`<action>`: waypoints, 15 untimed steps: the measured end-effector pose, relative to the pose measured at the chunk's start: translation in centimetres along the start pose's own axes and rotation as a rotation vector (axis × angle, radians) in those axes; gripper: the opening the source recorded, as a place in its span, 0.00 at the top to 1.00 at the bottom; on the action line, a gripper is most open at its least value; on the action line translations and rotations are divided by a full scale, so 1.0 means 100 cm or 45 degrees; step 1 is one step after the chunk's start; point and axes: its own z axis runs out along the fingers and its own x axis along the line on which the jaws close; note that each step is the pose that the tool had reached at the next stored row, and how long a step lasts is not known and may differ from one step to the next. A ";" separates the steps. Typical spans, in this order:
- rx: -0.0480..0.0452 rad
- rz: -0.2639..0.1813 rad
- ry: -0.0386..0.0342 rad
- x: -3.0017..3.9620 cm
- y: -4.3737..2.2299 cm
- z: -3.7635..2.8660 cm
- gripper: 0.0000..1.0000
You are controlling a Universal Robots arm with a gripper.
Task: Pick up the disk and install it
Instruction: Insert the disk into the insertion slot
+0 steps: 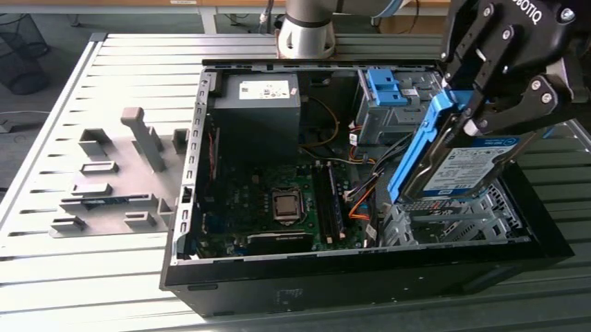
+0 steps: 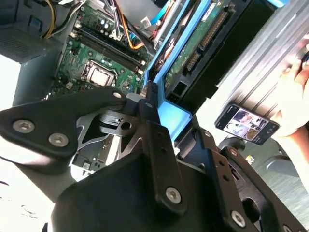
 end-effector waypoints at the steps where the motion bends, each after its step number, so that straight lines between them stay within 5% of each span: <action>1: 0.000 0.000 0.0001 0.0000 0.0000 0.0000 0.63; 5: 0.000 -0.004 -0.0006 0.0001 -0.0011 0.0010 0.63; 12: 0.000 -0.009 -0.0002 -0.0002 -0.0203 0.0069 0.63; 15: 0.000 -0.008 -0.0002 -0.0002 -0.0228 0.0100 0.63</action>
